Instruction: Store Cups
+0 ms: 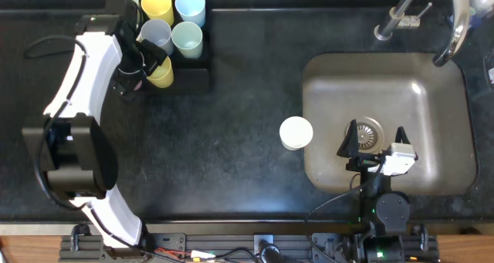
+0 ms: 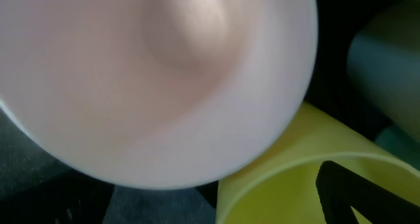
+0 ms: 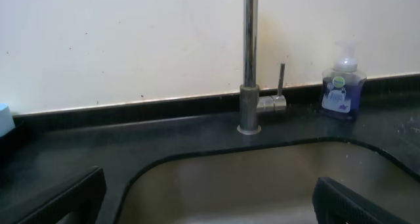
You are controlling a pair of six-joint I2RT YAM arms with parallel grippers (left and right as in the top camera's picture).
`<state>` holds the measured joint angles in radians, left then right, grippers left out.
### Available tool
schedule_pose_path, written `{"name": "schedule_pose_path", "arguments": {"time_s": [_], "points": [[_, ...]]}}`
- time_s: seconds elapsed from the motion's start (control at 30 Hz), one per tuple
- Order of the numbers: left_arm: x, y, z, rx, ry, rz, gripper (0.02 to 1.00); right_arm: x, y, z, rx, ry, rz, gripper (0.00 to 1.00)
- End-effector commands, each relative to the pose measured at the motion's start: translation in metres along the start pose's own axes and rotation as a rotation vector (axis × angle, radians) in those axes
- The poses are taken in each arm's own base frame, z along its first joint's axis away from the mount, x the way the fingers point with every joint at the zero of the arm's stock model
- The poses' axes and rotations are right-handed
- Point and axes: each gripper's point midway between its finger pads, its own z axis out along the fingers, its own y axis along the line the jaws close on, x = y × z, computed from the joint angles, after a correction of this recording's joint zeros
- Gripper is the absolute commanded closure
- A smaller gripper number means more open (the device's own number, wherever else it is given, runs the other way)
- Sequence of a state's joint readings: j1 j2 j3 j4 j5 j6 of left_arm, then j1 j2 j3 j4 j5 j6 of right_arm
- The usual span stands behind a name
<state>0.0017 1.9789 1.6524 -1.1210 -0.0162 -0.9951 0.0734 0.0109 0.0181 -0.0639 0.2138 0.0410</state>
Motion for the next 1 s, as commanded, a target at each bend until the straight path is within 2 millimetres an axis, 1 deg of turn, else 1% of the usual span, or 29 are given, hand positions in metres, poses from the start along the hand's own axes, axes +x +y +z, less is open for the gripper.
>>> {"name": "schedule_pose_path", "arguments": {"time_s": [0.03,0.13,0.17,0.2,0.27,0.3,0.37,0.4,0.47,0.53,0.57,0.6,0.63,0.7,0.77,0.87,1.0], "points": [[-0.004,-0.002,-0.072,0.145,-0.112,-0.001,0.020,0.003,-0.001,0.000,0.001,-0.002,-0.003,0.003],[0.002,0.008,-0.117,0.219,-0.159,-0.002,0.020,0.003,-0.001,0.000,0.001,-0.002,-0.003,0.003],[0.012,0.025,-0.150,0.255,-0.184,0.001,0.020,0.003,-0.001,0.000,0.001,-0.002,-0.003,0.003],[0.019,0.036,-0.167,0.271,-0.199,0.028,0.020,0.003,-0.001,0.000,0.001,-0.002,-0.003,0.003],[0.034,0.060,-0.194,0.285,-0.230,0.119,0.020,0.003,-0.001,0.000,0.001,-0.002,-0.003,0.003],[0.043,0.075,-0.208,0.288,-0.250,0.196,0.020,0.003,-0.001,0.000,0.001,-0.002,-0.003,0.003],[0.064,0.107,-0.227,0.286,-0.289,0.352,0.020,0.003,-0.001,0.000,0.001,-0.002,-0.003,0.005],[0.084,0.137,-0.232,0.279,-0.324,0.500,0.020,0.003,-0.001,0.000,0.001,-0.002,-0.003,0.003],[0.100,0.166,-0.224,0.262,-0.375,0.652,0.020,0.003,-0.001,0.000,0.001,-0.002,-0.003,0.003],[0.109,0.195,-0.203,0.229,-0.454,0.727,0.020,0.003,-0.001,0.000,0.001,-0.002,-0.003,0.005],[0.109,0.204,-0.191,0.223,-0.504,0.748,0.020,0.003,-0.001,0.000,0.001,-0.002,-0.003,0.005],[0.107,0.202,-0.187,0.258,-0.577,0.758,0.020,0.003,-0.001,0.000,0.001,-0.002,-0.003,0.003],[0.102,0.197,-0.189,0.293,-0.665,0.772,0.020,0.003,-0.001,0.000,0.001,-0.002,-0.003,0.005],[0.095,0.180,-0.190,0.403,-0.828,0.785,0.020,0.003,-0.001,0.000,0.001,-0.002,-0.003,0.003],[0.092,0.163,-0.193,0.506,-0.951,0.793,0.020,0.003,-0.001,0.000,0.001,-0.002,-0.003,0.003],[0.086,0.141,-0.186,0.625,-1.075,0.779,0.020,0.003,-0.001,0.000,0.001,-0.002,-0.003,0.003],[0.076,0.121,-0.165,0.698,-1.178,0.757,0.020,0.003,-0.001,0.000,0.001,-0.002,-0.003,0.003]]}}
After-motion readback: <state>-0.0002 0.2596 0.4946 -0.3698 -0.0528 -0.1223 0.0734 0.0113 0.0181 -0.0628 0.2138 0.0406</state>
